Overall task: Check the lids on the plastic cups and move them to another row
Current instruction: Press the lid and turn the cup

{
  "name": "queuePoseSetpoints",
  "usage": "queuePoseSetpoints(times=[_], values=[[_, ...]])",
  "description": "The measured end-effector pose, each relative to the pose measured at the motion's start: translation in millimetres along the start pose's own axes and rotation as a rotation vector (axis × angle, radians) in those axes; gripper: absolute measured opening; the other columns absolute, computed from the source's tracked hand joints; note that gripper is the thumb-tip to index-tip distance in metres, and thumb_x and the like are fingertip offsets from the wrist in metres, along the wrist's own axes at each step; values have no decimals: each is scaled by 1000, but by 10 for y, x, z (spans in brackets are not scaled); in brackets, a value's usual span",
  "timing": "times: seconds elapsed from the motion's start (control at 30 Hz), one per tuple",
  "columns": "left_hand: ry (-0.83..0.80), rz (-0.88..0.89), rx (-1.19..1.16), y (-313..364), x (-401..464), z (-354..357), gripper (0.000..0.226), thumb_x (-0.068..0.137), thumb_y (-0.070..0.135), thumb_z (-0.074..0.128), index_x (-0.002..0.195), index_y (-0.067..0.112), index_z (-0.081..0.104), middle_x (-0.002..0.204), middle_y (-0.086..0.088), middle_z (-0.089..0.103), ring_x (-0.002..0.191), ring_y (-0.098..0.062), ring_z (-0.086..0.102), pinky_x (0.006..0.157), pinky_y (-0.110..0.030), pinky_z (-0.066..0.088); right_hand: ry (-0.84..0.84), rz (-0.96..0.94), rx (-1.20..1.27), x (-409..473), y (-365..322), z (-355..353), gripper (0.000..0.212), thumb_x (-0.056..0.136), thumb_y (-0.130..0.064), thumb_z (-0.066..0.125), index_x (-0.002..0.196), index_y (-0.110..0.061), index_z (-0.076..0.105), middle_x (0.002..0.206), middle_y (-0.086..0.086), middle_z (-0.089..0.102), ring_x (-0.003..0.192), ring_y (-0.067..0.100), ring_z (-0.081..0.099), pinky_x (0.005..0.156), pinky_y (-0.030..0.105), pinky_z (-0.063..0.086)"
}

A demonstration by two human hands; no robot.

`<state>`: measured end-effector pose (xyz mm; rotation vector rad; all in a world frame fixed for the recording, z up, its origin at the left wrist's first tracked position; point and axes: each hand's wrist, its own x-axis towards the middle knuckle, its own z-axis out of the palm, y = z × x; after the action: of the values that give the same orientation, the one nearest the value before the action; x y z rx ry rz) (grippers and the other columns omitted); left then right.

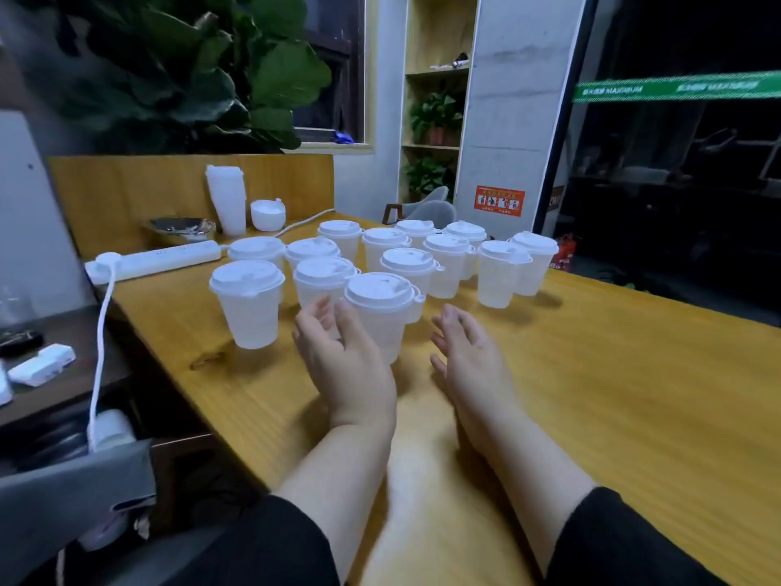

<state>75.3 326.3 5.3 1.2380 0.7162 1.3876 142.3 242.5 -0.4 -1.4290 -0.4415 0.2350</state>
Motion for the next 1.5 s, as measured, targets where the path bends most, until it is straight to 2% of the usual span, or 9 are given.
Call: queuePoseSetpoints(times=[0.17, 0.23, 0.33, 0.43, 0.57, 0.9, 1.23, 1.37, 1.5], values=[[-193, -216, 76, -159, 97, 84, 49, 110, 41, 40, 150, 14, 47, 150, -3, 55, 139, -20, 51, 110, -32, 40, -179, -72, -150, 175, 112, 204, 29, 104, -40, 55, 131, -30, 58, 113, -29, 66, 110, -5, 61, 90, 9, 46], [-270, -214, 39, -131, 54, 96, 44, 110, 44, 37, 144, 21, 54, 135, 8, 65, 124, -6, 60, 99, -25, 44, -203, -93, -188, 207, 110, 233, 43, 101, -28, 64, 141, -20, 53, 125, -14, 67, 114, -1, 63, 91, 10, 49], [-274, -207, 8, -93, 18, 80, 28, 110, 43, 38, 106, 32, 63, 92, 21, 68, 83, 13, 64, 82, -24, 47, -162, -89, -225, 198, 128, 210, 30, 92, -17, 74, 120, -21, 65, 120, -1, 73, 108, 10, 69, 97, 33, 55], [-280, -246, -15, -21, -65, 72, 39, 108, 49, 43, 85, 28, 68, 85, 13, 72, 83, -9, 68, 81, -34, 51, -93, -117, -265, 101, 88, 64, 30, 85, -25, 81, 108, -29, 62, 118, -4, 70, 108, 10, 67, 95, 33, 55], [-409, -295, -47, 190, -334, 225, 52, 83, 76, 51, 86, 29, 74, 87, 5, 76, 93, -23, 71, 92, -50, 57, -14, -142, -277, -179, -141, -456, 51, 86, -23, 82, 126, -28, 50, 116, -19, 63, 104, -10, 61, 79, 5, 47], [-1156, -386, 47, 733, -2038, 1006, 44, 92, 63, 61, 95, 20, 68, 104, 2, 75, 101, -21, 72, 87, -48, 63, 230, -130, -446, -1496, -726, -2769, 54, 78, -30, 80, 129, -32, 60, 117, -20, 73, 106, 2, 70, 85, 21, 56], [-1211, -97, 112, 666, -2783, 1389, 38, 100, 52, 58, 89, 15, 58, 86, -4, 73, 71, -19, 72, 68, -47, 63, 174, -19, -524, -1868, -643, -3689, 63, 83, -31, 83, 138, -35, 52, 133, -18, 67, 125, 3, 61, 111, 40, 46], [-1222, -75, 23, 569, -2715, 1379, 27, 99, 56, 55, 105, 30, 59, 80, 7, 72, 76, -12, 69, 74, -48, 63, 131, 40, -663, -1893, -692, -3828, 114, 63, -74, 79, 158, -42, 25, 141, -21, 59, 130, -9, 51, 113, 23, 42], [-1302, 101, -51, 544, -2752, 1347, 39, 87, 74, 48, 116, 50, 56, 119, 20, 64, 107, 2, 62, 85, -23, 52, 247, -171, -819, -2032, -873, -3918, 75, 66, -65, 70, 135, -51, 41, 109, -26, 66, 113, -8, 61, 90, 11, 51]])
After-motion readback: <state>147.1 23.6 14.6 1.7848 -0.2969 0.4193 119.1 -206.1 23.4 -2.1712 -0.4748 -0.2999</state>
